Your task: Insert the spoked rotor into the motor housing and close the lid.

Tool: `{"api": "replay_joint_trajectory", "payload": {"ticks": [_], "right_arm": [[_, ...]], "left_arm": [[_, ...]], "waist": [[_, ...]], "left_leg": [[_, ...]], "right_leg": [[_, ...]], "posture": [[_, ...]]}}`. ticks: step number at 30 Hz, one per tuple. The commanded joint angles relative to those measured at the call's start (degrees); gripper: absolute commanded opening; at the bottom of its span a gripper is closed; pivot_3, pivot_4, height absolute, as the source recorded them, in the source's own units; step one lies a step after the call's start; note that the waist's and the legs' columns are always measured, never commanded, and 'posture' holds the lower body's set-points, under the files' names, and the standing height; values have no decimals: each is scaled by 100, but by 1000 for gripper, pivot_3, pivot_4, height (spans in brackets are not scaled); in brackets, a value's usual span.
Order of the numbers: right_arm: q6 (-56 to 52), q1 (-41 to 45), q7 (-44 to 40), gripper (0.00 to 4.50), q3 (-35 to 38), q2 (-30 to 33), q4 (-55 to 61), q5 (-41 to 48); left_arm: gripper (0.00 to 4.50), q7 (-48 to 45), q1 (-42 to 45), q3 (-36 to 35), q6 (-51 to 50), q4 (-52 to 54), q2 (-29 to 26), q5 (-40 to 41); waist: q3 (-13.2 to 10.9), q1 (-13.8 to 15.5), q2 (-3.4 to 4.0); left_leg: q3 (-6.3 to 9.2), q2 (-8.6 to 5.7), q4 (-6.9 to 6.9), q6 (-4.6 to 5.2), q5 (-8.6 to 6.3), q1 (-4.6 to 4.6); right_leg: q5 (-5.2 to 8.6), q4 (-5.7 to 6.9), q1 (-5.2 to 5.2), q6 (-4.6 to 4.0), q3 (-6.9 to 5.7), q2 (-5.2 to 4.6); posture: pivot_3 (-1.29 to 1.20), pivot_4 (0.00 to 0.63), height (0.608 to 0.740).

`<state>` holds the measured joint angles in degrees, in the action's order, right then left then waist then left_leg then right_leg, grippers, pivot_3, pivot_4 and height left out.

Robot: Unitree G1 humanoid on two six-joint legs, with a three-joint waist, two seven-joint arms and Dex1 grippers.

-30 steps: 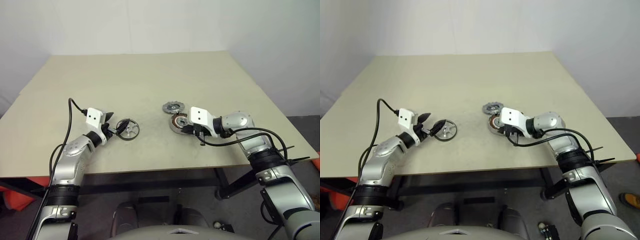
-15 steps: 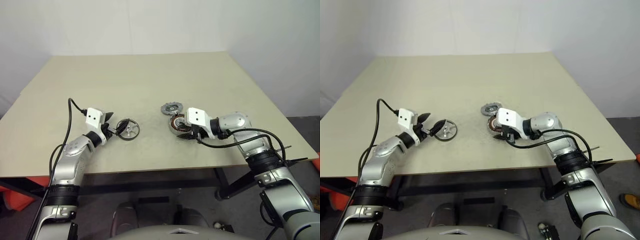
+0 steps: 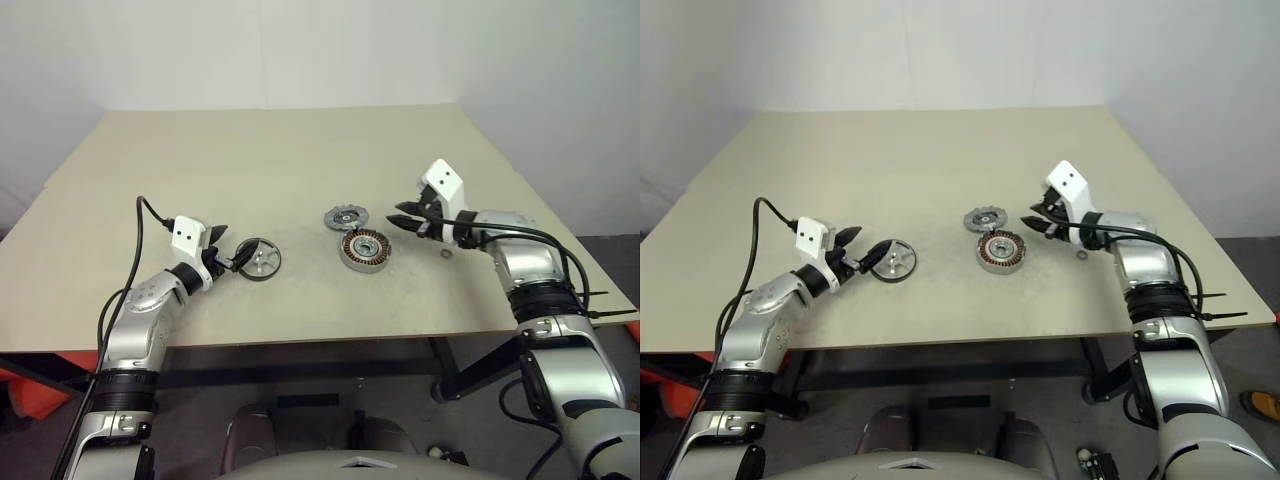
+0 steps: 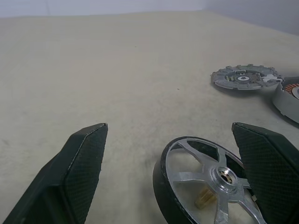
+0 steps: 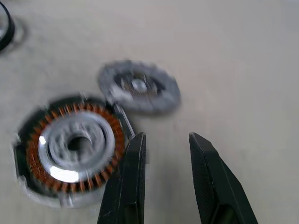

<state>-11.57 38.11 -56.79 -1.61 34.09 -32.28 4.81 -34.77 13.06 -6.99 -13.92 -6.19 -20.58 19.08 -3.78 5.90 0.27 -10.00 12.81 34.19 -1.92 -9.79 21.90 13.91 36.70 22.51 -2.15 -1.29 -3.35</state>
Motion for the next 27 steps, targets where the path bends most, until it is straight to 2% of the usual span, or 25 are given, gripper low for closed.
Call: {"api": "replay_joint_trajectory", "payload": {"ticks": [1,5,8,12,27], "right_arm": [[155,-37,-30,1610,223,261,-148,83],[131,-228,-100,1610,267,544,-190,52],[397,-377,226,2192,240,746,-411,-189],[543,-533,410,3554,229,856,-615,-301],[390,-699,486,3554,248,636,-1106,-228]], "left_arm": [[4500,-34,76,-22,51,122,-39,21],[4500,-57,66,-2,57,113,-54,6],[4500,-87,114,34,63,55,-53,-8],[4500,-128,195,83,65,-24,-45,-28],[4500,-209,328,143,122,-190,-55,-86]], "waist": [[0,-1,0],[0,-1,0],[0,-4,0],[0,-4,0],[1,-9,1]], "left_leg": [[0,1,0,1,-1,0],[-1,0,1,2,-1,-5],[-1,1,1,1,-1,-14],[-1,0,1,1,0,-15],[-1,1,1,1,-1,-18]], "right_leg": [[0,0,0,0,0,1],[0,1,-3,1,0,0],[0,1,-10,1,0,0],[0,1,-13,2,0,-1],[0,0,-14,1,0,0]], "posture": [[0,0,740],[0,0,740],[0,0,740],[0,0,740],[0,0,740]]}}
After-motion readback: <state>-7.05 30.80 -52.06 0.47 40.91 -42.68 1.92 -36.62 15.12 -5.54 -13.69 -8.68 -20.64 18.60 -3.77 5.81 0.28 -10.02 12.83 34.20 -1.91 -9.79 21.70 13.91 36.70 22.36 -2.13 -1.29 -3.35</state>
